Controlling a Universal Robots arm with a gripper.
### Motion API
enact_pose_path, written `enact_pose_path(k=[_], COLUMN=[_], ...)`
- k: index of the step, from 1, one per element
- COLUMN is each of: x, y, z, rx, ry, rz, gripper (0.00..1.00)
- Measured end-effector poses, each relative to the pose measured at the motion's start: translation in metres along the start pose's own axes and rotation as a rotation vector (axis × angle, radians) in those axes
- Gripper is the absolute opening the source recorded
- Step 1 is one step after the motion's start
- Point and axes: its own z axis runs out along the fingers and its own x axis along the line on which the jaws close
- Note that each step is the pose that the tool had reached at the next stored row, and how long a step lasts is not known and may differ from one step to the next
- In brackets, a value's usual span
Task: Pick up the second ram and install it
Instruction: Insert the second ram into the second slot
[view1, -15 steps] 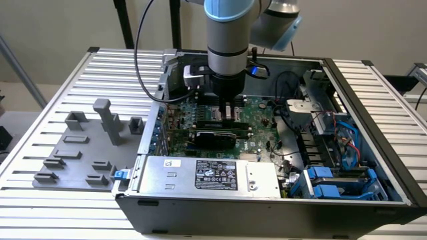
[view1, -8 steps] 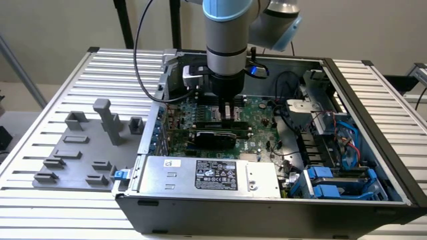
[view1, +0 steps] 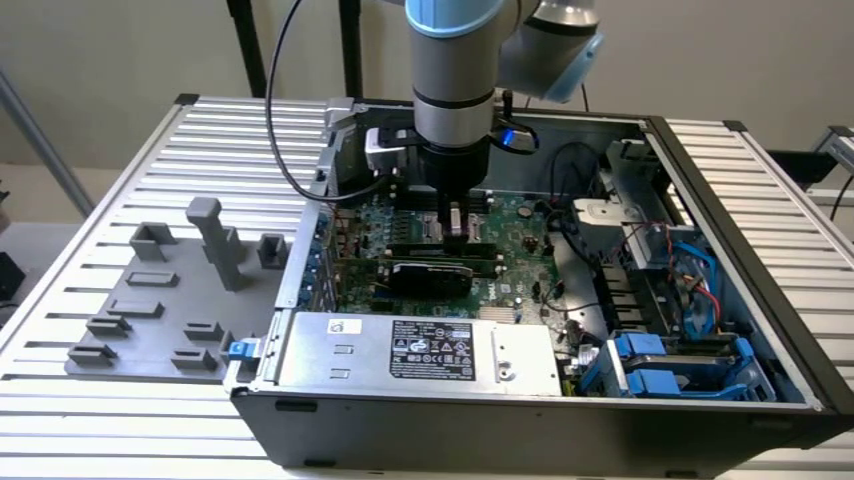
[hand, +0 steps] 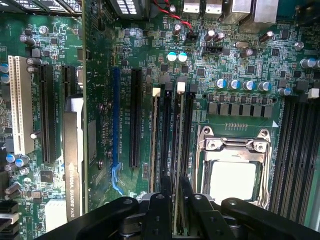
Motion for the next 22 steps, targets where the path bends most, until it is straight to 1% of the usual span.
enact_pose_path(k=[17, 18, 20, 21, 22], x=[-0.0001, -0.0002, -0.0003, -0.0004, -0.0005], y=[0.0014, 0.0016, 0.0019, 0.002, 0.0021], z=[0.0035, 0.0037, 0.004, 0.0041, 0.0043], rx=[-0.0001, -0.0001, -0.0002, 0.0, 0.0], ry=[0.0002, 0.0002, 0.0003, 0.0003, 0.0002], rz=[0.0, 0.0, 0.0, 0.0, 0.0], gripper=[0.22, 0.2, 0.2, 0.13, 0.13])
